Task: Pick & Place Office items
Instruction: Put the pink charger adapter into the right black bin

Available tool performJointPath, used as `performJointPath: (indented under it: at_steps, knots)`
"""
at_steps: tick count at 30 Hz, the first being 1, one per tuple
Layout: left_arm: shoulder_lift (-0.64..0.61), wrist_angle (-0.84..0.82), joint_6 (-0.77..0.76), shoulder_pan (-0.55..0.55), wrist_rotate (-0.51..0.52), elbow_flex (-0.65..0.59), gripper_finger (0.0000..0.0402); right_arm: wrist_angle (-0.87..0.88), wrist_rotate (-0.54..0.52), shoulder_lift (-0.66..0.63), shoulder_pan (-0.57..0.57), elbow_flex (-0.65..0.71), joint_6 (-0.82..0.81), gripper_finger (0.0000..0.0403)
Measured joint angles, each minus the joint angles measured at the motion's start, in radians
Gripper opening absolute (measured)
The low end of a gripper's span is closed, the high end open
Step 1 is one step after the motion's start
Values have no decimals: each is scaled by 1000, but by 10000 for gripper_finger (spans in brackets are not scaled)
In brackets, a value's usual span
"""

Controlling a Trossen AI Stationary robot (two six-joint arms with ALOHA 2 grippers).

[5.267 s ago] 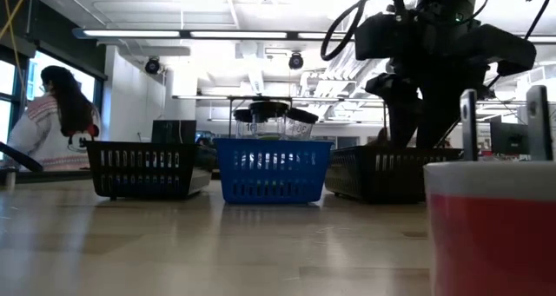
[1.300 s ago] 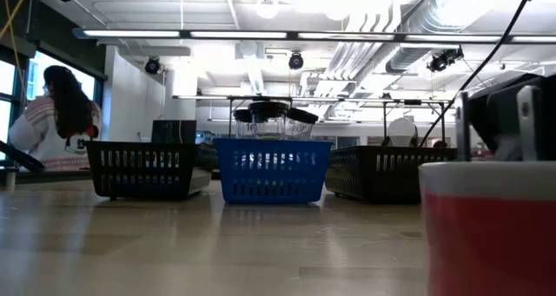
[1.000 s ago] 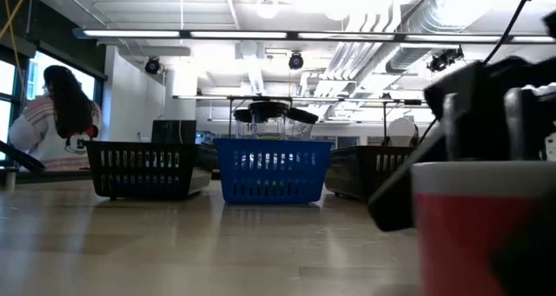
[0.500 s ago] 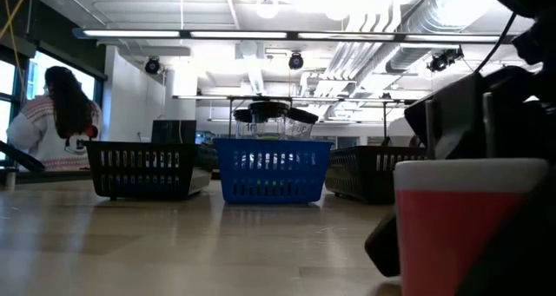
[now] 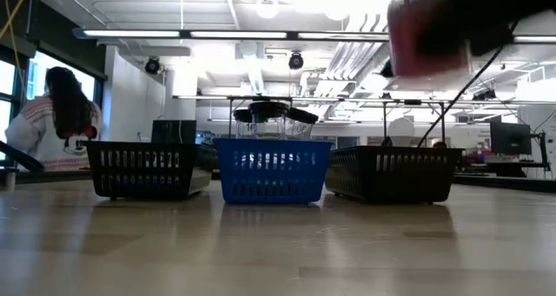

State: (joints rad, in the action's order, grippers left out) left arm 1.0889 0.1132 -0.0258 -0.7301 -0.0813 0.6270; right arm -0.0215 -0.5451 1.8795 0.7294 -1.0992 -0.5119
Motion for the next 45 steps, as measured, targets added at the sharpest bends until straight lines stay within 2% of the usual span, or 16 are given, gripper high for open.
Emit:
performJointPath:
  at_steps: [4, 10, 14, 19, 25, 30, 33, 38, 42, 45]
  knots:
    - [0, -1, 3, 38, 7, 0, 241, 135, -29, -139, -36, -1, 25, 139]
    - [0, -4, 11, 97, 7, 0, 241, 402, -86, -275, -114, -1, -42, 139]
    - [0, -6, 34, 133, 7, 0, 241, 492, -78, -294, -170, -1, -42, 139]
    - [0, -38, 48, 169, 7, 0, 241, 575, -1, -294, -237, -1, -37, 139]
    - [0, -50, 17, 181, 7, -16, 241, 655, 42, -295, -320, -1, 23, 139]
    - [0, -47, -50, 181, 7, -17, 241, 726, 169, -327, -394, 1, 44, 139]
    - [0, -47, -51, 181, 7, -17, 241, 783, 168, -370, -414, 1, 56, 139]
    - [0, -49, -37, 195, 7, -17, 241, 879, 105, -466, -426, 1, 71, 139]
    - [-1, -56, -35, 209, 7, -17, 241, 844, 80, -566, -427, 62, 79, 139]
    - [-1, -65, -35, 210, 7, -17, 241, 670, 117, -648, -450, 180, 121, 139]
